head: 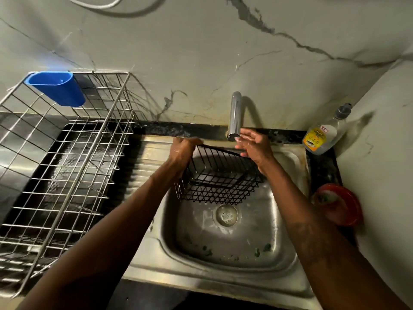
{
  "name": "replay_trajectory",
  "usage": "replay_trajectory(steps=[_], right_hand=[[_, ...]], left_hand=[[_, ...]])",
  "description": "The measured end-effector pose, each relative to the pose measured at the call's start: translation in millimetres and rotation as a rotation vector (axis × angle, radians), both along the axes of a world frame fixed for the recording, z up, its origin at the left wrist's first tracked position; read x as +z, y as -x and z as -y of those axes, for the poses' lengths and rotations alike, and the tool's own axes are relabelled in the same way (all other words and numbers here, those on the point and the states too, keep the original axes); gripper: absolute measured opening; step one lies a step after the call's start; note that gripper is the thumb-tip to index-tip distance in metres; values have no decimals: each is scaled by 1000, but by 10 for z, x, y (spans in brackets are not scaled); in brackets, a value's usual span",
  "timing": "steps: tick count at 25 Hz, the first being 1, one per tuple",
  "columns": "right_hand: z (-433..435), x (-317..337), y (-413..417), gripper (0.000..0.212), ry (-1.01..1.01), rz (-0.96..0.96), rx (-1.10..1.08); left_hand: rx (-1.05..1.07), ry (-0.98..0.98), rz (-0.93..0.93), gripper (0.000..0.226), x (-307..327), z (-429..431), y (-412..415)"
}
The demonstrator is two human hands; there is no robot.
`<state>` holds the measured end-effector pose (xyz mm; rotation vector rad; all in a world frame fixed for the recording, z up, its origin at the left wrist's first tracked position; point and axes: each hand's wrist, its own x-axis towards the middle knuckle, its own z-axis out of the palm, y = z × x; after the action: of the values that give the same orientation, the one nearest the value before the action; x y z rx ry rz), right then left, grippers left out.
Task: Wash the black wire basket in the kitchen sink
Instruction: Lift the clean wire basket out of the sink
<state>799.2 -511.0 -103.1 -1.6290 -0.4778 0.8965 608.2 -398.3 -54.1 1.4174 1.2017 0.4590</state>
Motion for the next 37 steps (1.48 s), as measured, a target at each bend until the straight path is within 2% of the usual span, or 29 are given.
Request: replay_trajectory(steps=[4, 6, 8, 9, 11, 14, 16, 19, 21, 23, 24, 25, 26, 27, 29, 30, 31, 33, 35, 37], right_hand=[[558, -185, 72, 36, 45, 83, -91], [773, -144, 160, 49, 45, -41, -99], [954, -79, 316, 67, -8, -282, -84], [1055, -67, 395, 74, -44, -333, -83], [1215, -46, 552, 82, -53, -308, -81], [1353, 5, 690, 64, 33, -247, -76], [1388, 3, 670, 64, 69, -296, -183], [1414, 104, 680, 72, 103, -318, -295], [1471, 292, 684, 57, 74, -207, -331], [1556, 445, 677, 36, -121, -45, -351], [1596, 482, 684, 27, -198, 29, -346], [1621, 476, 712, 25, -191, 84, -352], [1619, 372, 725, 32, -127, 96, -361], [1603, 228, 738, 48, 13, 35, -373], [1621, -171, 757, 91, 389, -207, -326], [1641, -365, 751, 99, 495, -271, -295], [1662, -463, 766, 100, 517, -300, -275], [1634, -260, 849, 94, 543, -314, -258], [1574, 31, 828, 88, 497, -203, -269], [1544, 279, 803, 87, 357, -81, -316]], left_hand=[[62, 201, 104, 20, 38, -141, 271], [57, 298, 159, 21, 31, -167, 367], [60, 357, 179, 18, 40, -121, 422], [75, 369, 189, 15, 34, -82, 436], [114, 386, 196, 15, -6, -33, 449], [51, 478, 197, 27, -46, 73, 481], [-65, 517, 185, 41, -63, 173, 524], [-328, 387, 92, 54, -37, 359, 569], [-363, 260, 84, 52, 9, 443, 598], [-299, 148, 205, 49, 11, 471, 638], [-281, 98, 260, 52, 14, 494, 658], [-272, 59, 278, 60, -15, 510, 661], [-266, 48, 259, 68, -74, 549, 641], [-252, 73, 182, 71, -200, 580, 614], [-199, 185, -99, 76, -424, 682, 615], [-171, 261, -212, 77, -538, 722, 645], [-171, 328, -264, 74, -626, 748, 684], [-173, 353, -222, 65, -615, 763, 730], [-198, 258, -74, 54, -425, 691, 688], [-226, 127, 120, 47, -176, 614, 704]])
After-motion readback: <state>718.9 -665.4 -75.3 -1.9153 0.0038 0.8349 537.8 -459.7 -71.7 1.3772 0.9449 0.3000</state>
